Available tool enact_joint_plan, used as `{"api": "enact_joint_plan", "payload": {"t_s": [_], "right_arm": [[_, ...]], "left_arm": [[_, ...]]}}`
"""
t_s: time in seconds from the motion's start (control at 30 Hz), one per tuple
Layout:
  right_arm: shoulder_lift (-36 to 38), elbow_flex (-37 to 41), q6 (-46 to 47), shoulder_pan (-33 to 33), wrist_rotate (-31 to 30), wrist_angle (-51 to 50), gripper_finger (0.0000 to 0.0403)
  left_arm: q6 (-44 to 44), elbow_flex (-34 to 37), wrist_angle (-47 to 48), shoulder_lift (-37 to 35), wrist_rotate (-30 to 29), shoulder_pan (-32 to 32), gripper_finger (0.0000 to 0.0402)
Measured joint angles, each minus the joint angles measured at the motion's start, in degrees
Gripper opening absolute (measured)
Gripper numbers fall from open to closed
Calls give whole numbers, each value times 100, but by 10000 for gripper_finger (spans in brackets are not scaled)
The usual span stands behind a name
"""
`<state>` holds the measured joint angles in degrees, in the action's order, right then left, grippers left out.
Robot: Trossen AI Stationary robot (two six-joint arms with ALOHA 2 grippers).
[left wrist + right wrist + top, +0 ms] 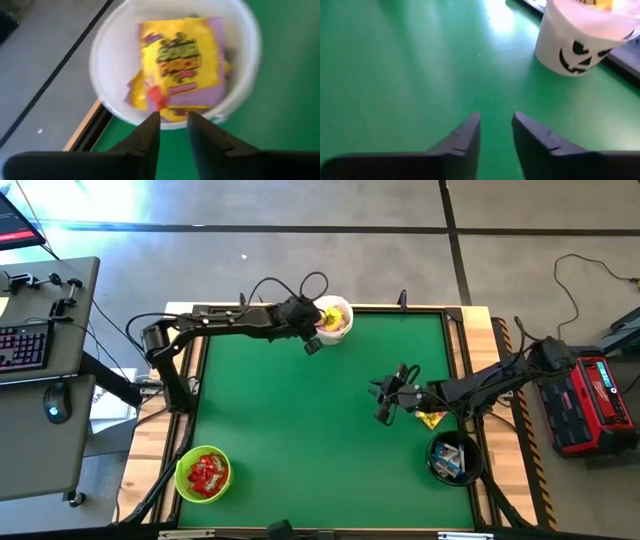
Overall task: Sort candy by brand, put in halloween buckets
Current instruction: Put the yellow candy into the white bucket
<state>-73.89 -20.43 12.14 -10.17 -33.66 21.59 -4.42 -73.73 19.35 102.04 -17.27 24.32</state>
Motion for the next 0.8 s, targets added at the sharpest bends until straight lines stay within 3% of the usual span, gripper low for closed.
{"api": "enact_joint_plan", "payload": {"t_s": [0.17, 0.27, 0.5, 0.8], "right_arm": [[328, -438, 492, 0, 305, -1627, 167], [497, -922, 874, 0, 673, -3117, 189], [540, -1865, 1547, -68, 1935, -6083, 195], [410, -1765, 2568, -182, 3056, -7493, 191]], "left_arm": [[-176, 185, -622, -17, -123, -300, 119], [-199, 481, -1082, -163, -188, -421, 129], [-196, 1202, -2010, -693, -182, -838, 134], [-204, 2137, -2732, -1425, -185, -1315, 134]]}}
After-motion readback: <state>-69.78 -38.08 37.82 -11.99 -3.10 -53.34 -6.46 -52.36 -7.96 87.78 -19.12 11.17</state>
